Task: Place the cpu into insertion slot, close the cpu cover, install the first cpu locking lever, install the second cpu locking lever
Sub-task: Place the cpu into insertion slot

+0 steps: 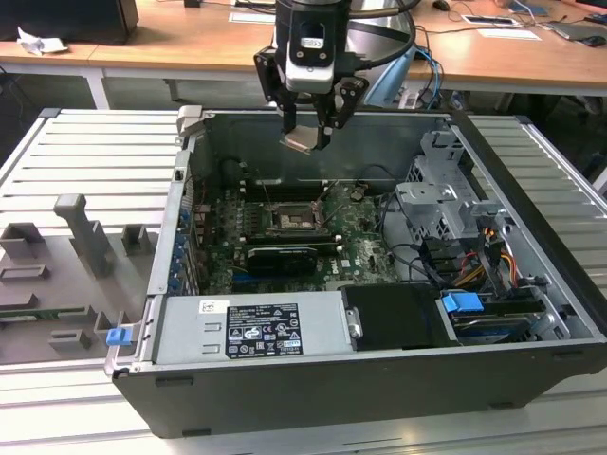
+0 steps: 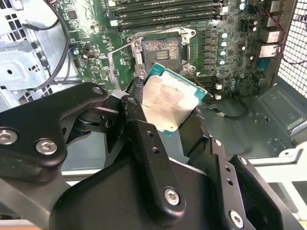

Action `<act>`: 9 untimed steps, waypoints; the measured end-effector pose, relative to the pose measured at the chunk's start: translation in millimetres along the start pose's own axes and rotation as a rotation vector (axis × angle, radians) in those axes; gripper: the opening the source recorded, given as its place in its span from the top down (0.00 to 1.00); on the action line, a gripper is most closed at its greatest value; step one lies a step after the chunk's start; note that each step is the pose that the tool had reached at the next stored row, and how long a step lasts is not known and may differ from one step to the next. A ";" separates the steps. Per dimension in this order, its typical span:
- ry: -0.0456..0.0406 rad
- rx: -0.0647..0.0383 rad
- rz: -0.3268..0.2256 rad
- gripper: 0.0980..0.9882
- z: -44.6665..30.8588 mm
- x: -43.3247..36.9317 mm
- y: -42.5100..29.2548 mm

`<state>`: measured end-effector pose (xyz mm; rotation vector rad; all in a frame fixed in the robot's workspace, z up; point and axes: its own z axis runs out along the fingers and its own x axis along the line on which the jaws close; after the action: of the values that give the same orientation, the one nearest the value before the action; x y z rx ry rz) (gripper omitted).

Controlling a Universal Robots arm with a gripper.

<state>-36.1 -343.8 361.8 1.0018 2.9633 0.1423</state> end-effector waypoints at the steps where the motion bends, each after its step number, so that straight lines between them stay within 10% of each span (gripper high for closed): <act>1: -0.0007 0.000 0.008 0.50 0.0 0.0 0.0; 9: -0.0055 -0.001 0.062 0.50 0.2 0.0 0.0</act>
<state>-36.1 -343.8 361.7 1.0920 2.9283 0.1416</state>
